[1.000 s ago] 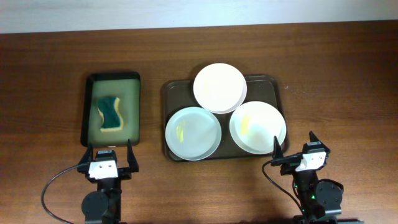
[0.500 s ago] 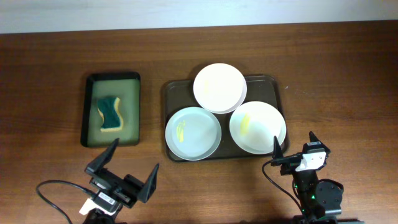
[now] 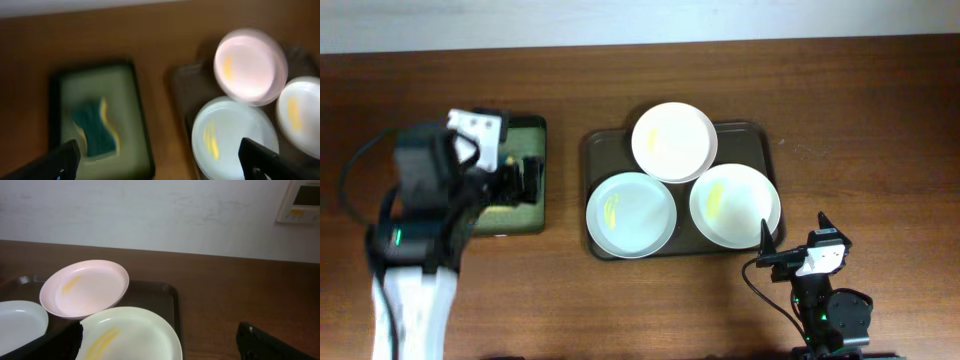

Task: Clean dirty plates on tray and stack at the side
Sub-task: 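Reach the left gripper into the sponge tray and grasp the green sponge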

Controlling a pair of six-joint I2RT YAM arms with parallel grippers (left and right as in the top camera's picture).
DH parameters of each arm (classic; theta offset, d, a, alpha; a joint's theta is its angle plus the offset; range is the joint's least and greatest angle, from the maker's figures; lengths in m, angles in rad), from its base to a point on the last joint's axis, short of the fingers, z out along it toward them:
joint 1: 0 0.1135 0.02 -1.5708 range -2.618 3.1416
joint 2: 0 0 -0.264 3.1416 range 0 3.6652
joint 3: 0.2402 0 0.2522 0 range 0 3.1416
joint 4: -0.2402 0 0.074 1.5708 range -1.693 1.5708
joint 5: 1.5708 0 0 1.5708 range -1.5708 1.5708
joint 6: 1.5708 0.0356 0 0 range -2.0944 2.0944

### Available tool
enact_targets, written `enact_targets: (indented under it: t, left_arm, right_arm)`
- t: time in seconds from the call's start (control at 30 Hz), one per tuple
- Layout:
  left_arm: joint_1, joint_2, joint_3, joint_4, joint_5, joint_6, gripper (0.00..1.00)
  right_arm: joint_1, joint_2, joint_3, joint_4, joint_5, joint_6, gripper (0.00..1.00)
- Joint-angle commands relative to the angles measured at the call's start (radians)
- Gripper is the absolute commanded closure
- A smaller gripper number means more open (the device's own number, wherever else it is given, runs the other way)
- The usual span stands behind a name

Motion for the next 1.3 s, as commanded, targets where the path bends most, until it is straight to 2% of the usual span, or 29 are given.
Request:
enact_targets:
  t: [0.0,0.07,0.27,0.33,0.43,0.57,0.87,0.93,1.03,1.1,1.17,1.27]
  left_arm:
    - [0.042,0.219,0.156,-0.106,-0.044,-0.111,0.01]
    - [0.094,0.330,0.224,-0.143,-0.040,-0.160,0.01]
    - [0.127,0.500,0.230,-0.115,-0.027,-0.161,0.01]
    - [0.129,0.551,0.230,-0.106,-0.074,-0.174,0.01]
    - [0.131,0.626,0.230,-0.090,-0.185,-0.275,0.01]
    - [0.131,0.731,0.230,-0.087,-0.194,-0.275,0.01]
    - [0.200,0.853,0.230,-0.084,-0.184,-0.169,0.00]
    - [0.219,0.855,0.223,-0.085,-0.108,-0.091,0.05]
    - [0.219,0.855,0.204,-0.080,-0.103,-0.076,0.11]
    - [0.219,0.855,0.196,-0.072,-0.103,-0.076,0.23]
    - [0.219,0.855,0.194,-0.057,-0.103,-0.076,0.23]
    - [0.219,0.855,0.188,-0.011,-0.098,-0.041,0.18]
  right_arm:
    - [-0.003,-0.007,-0.007,-0.003,0.009,-0.003,0.02]
    - [-0.003,-0.007,-0.007,-0.003,0.009,-0.003,0.01]
    - [-0.003,-0.007,-0.007,-0.003,0.009,-0.003,0.02]
    - [-0.003,-0.007,-0.007,-0.003,0.009,-0.003,0.02]
    - [-0.003,-0.007,-0.007,-0.003,0.009,-0.003,0.02]
    - [-0.003,-0.007,-0.007,-0.003,0.009,-0.003,0.02]
    - [-0.003,-0.007,-0.007,-0.003,0.009,-0.003,0.02]
    - [-0.003,-0.007,-0.007,-0.003,0.009,-0.003,0.02]
    - [-0.003,-0.007,-0.007,-0.003,0.009,-0.003,0.01]
    - [-0.003,-0.007,-0.007,-0.003,0.009,-0.003,0.02]
    - [-0.003,-0.007,-0.007,-0.003,0.009,-0.003,0.02]
    - [-0.003,-0.007,-0.007,-0.003,0.009,-0.003,0.02]
